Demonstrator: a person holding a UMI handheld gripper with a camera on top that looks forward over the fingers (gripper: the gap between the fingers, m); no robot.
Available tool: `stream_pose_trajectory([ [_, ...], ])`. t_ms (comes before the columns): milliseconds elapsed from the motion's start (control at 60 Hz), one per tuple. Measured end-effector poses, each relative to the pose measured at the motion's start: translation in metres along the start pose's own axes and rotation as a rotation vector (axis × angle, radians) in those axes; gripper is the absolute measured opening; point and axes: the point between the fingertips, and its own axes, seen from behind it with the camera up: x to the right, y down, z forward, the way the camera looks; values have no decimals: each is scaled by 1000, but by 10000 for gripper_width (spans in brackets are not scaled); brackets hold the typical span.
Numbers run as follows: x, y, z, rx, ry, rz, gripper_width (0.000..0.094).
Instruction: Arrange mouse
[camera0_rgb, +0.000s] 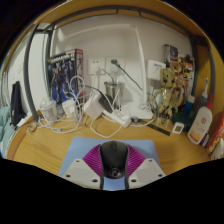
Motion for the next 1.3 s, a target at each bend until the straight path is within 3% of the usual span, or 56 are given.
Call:
stream_pose_trajectory([
  [133, 0, 29, 14, -60, 8, 17, 316],
  [350, -1, 29, 15, -57, 3, 34, 479],
  [367, -1, 30, 14, -60, 4, 31, 569],
  [417, 2, 31, 10, -81, 23, 34, 704],
  [467, 4, 28, 4, -86, 35, 40, 780],
  [633, -1, -3, -49, -75, 33, 107, 791],
  [967, -6, -101, -221, -1, 59, 166, 800],
  [1300, -41, -132, -341, 87, 48, 112, 803],
])
